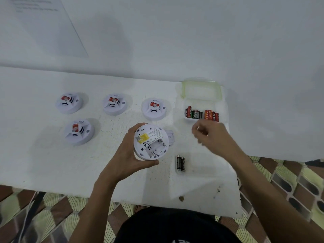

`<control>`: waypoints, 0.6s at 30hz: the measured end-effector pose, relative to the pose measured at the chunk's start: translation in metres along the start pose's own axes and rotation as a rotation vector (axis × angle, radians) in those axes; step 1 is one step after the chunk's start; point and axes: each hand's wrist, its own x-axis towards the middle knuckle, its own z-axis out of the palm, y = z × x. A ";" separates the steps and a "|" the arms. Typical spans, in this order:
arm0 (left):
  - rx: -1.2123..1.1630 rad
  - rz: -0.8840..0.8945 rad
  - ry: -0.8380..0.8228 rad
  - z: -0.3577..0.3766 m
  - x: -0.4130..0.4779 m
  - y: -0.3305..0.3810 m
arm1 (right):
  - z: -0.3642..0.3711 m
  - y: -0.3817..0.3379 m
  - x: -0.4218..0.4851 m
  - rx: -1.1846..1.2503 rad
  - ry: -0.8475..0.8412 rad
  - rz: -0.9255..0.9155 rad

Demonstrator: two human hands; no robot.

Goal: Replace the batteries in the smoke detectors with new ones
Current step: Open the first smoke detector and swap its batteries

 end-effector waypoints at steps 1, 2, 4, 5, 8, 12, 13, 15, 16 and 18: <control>-0.006 0.003 0.004 0.000 0.000 0.000 | -0.005 0.000 0.013 -0.026 0.064 -0.014; -0.010 0.005 0.006 -0.001 -0.001 0.000 | -0.009 0.001 0.027 -0.051 0.112 -0.010; -0.009 0.009 0.009 -0.001 -0.002 0.001 | -0.012 0.006 0.054 -0.121 0.130 0.030; -0.006 0.009 0.012 -0.002 -0.002 0.000 | -0.012 0.009 0.067 -0.164 0.107 0.056; 0.002 -0.003 0.020 -0.003 -0.005 -0.001 | -0.007 0.018 0.099 -0.274 0.039 0.129; 0.004 -0.011 0.031 -0.004 -0.007 -0.004 | 0.005 0.025 0.119 -0.265 -0.026 0.208; 0.006 -0.012 0.034 -0.004 -0.007 -0.004 | 0.008 0.026 0.121 -0.245 -0.031 0.223; 0.008 -0.016 0.037 -0.004 -0.007 -0.004 | 0.012 0.026 0.123 -0.203 -0.022 0.230; 0.008 -0.018 0.037 -0.004 -0.007 -0.004 | 0.014 0.026 0.123 -0.179 -0.016 0.228; 0.013 -0.017 0.040 -0.004 -0.006 -0.004 | 0.016 0.027 0.123 -0.100 -0.009 0.214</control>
